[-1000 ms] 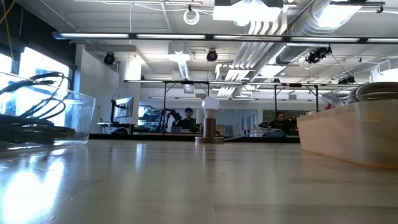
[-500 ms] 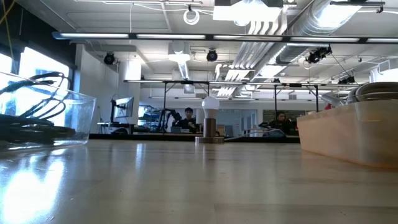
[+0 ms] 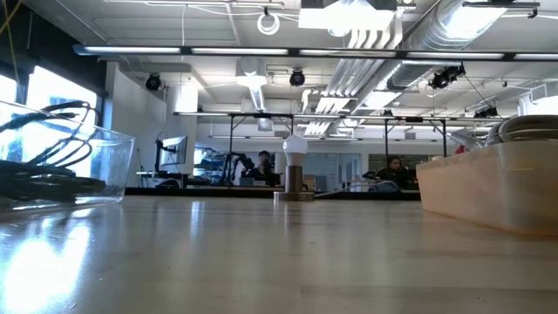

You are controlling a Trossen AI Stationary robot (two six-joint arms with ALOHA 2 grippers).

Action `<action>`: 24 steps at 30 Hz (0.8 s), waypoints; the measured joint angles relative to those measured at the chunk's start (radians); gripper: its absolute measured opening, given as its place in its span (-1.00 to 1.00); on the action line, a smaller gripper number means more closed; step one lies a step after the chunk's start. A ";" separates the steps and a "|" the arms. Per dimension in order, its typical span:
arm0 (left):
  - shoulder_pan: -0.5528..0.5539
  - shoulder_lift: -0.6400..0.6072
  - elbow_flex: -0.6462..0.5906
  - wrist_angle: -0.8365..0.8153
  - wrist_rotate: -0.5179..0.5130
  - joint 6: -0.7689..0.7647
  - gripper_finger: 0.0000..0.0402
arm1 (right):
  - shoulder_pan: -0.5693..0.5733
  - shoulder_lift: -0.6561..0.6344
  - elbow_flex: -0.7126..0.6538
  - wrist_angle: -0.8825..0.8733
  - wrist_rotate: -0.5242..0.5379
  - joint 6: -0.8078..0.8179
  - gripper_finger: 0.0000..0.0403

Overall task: Pick & Place USB Port
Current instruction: Return to Home Position

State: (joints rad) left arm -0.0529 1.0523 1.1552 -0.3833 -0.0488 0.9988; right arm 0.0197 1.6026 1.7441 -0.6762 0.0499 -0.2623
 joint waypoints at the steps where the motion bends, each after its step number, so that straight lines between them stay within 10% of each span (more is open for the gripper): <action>1: 0.020 0.000 -0.020 0.002 0.025 0.000 -1.00 | -0.028 -0.005 -0.050 0.050 -0.052 -0.007 -1.00; 6: 0.091 -0.015 -0.143 0.083 0.242 0.061 -1.00 | -0.131 -0.010 -0.277 0.272 -0.239 -0.029 -1.00; 13: 0.209 -0.079 -0.308 0.146 0.296 0.051 -1.00 | -0.180 -0.097 -0.511 0.435 -0.312 -0.054 -1.00; 24: 0.324 -0.310 -0.502 0.260 0.435 0.038 -1.00 | -0.168 -0.604 -0.893 0.511 -0.266 -0.015 -1.00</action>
State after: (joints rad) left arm 0.2708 0.7425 0.6535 -0.1234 0.3861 1.0364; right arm -0.1482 0.9984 0.8514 -0.1654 -0.2165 -0.2768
